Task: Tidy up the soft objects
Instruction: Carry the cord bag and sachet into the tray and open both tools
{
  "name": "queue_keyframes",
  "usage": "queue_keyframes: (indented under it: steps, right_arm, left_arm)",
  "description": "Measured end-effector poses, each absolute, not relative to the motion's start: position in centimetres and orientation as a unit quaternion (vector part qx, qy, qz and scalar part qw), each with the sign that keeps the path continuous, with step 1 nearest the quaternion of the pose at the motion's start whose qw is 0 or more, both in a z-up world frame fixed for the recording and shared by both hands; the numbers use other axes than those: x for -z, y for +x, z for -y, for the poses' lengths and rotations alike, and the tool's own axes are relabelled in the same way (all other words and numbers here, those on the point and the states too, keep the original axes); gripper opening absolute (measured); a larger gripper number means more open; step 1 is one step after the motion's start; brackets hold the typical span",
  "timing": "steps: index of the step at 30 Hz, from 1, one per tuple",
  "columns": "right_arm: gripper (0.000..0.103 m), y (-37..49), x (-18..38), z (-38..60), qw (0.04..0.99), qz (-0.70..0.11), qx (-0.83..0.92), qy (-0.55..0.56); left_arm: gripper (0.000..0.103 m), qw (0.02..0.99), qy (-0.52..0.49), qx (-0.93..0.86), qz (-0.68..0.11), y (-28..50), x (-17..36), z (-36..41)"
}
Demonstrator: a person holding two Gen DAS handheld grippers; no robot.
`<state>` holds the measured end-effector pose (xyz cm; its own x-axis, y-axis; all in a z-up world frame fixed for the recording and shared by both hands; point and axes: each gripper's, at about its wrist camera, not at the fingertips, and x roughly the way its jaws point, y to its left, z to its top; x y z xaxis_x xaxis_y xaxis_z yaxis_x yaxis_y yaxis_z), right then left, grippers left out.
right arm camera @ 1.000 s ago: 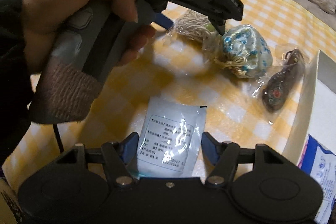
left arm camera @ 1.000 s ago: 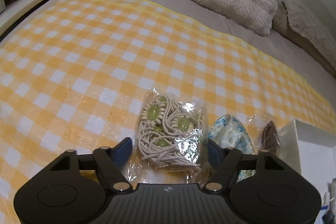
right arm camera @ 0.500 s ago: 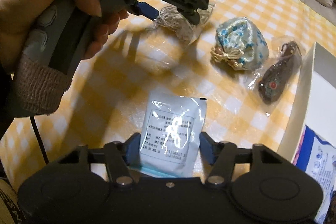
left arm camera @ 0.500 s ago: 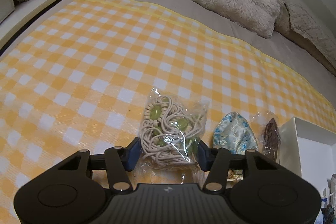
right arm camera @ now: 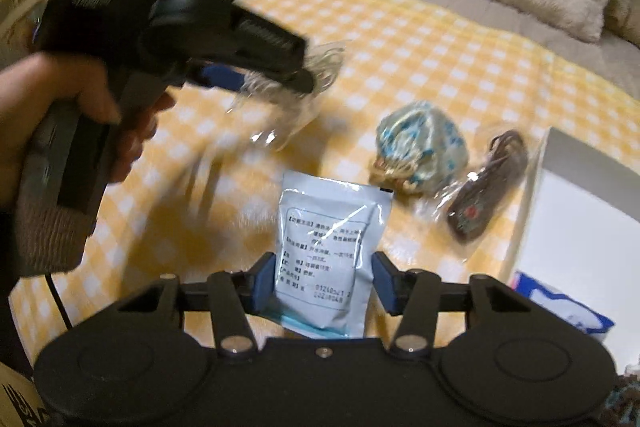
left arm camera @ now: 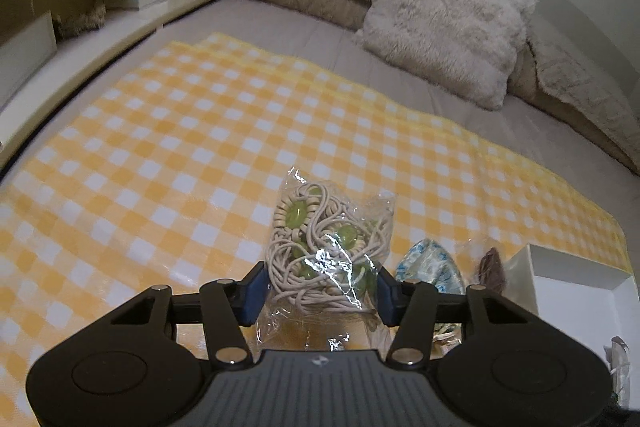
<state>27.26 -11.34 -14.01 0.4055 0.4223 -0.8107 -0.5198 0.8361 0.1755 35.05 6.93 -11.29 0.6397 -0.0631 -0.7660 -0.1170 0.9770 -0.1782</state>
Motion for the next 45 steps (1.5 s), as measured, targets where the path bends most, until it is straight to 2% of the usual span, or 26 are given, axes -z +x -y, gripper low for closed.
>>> queue_keyframes:
  steps: [14,24,34,45]
  right_arm:
    - [0.053,25.3,8.6,15.8,0.886,-0.389,-0.25,-0.031]
    - [0.053,23.8,5.5,21.3,0.913,-0.35,-0.208,-0.001]
    - [0.054,23.7,4.3,27.7,0.933,-0.325,-0.151,0.033]
    - [0.054,24.7,5.6,32.5,0.938,-0.333,-0.093,0.041]
  left_arm:
    - [0.054,0.923,-0.114,0.027,-0.367,30.5,5.8,-5.1]
    - [0.054,0.931,-0.123,0.079,-0.334,28.2,3.2,-1.0]
    - [0.054,0.925,-0.131,0.129,-0.332,28.4,3.3,4.4]
    - [0.054,0.907,-0.138,0.168,-0.36,30.4,5.5,9.8]
